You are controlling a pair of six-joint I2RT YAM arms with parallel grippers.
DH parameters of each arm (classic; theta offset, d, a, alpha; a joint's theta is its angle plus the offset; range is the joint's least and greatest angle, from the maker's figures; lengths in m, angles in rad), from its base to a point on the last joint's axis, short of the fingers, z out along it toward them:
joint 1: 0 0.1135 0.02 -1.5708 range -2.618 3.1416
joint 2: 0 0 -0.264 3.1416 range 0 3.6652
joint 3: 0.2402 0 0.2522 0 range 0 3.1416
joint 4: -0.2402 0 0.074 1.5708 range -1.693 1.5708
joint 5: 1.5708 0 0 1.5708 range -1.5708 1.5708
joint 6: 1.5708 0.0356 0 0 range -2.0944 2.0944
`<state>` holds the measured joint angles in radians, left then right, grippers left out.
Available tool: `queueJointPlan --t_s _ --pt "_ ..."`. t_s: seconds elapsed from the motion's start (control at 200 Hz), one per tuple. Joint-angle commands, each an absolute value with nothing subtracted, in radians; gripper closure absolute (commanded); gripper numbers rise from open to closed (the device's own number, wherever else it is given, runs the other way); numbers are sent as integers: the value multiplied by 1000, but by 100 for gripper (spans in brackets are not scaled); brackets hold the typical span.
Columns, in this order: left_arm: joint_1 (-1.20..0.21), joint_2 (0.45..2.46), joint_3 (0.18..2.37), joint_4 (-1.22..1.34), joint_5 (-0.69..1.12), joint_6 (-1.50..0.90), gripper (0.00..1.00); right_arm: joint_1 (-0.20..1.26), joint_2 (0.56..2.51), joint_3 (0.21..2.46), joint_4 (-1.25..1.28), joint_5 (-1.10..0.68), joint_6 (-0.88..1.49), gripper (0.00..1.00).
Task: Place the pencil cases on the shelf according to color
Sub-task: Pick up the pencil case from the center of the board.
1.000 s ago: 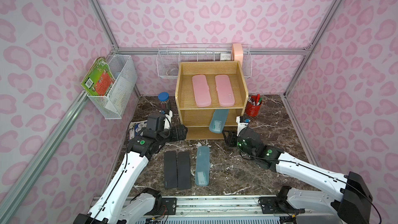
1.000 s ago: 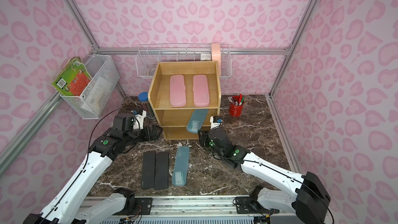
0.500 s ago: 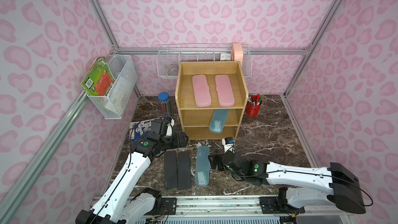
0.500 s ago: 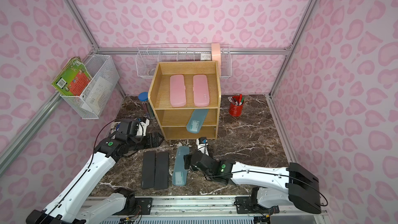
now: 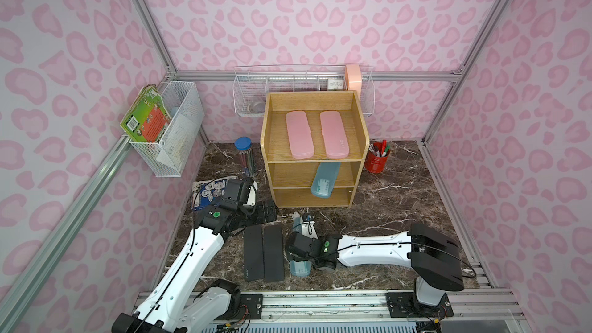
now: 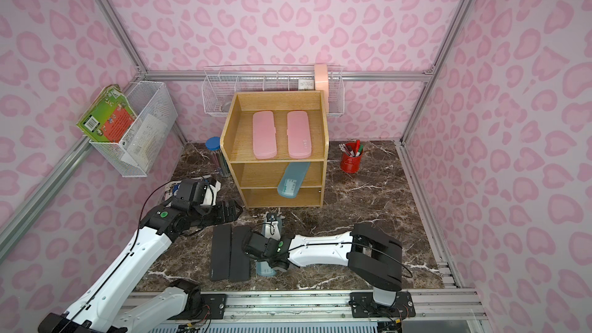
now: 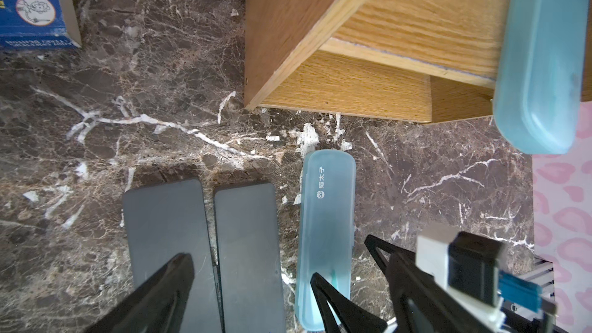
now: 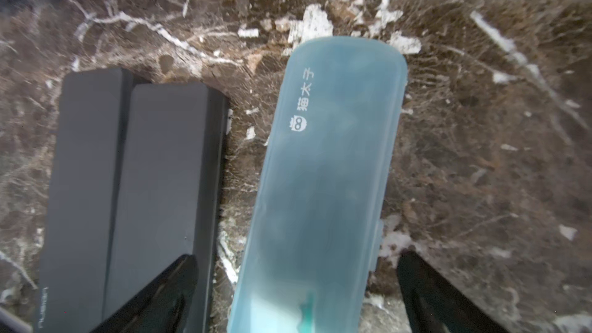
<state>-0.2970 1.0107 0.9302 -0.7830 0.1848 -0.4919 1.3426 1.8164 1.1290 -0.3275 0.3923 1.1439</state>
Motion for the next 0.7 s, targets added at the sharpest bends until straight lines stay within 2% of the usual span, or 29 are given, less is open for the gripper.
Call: queueJointPlan --t_s 0.0,0.22,0.55,0.61,0.695 --pt "-299 1014 927 -806 178 -495 1 1346 1849 1146 -440 386 1154 0" --pt "-300 994 924 -813 173 -495 1 1320 1821 1066 -433 376 1154 0" --pt "-305 995 919 -799 180 -502 1 1307 1499 876 -251 417 997 1" --pt "-307 1000 920 -800 183 -499 1 1310 1453 868 -240 446 990 7" --pt "-310 1002 921 -802 184 -496 1 1314 1384 852 -242 539 1034 27"
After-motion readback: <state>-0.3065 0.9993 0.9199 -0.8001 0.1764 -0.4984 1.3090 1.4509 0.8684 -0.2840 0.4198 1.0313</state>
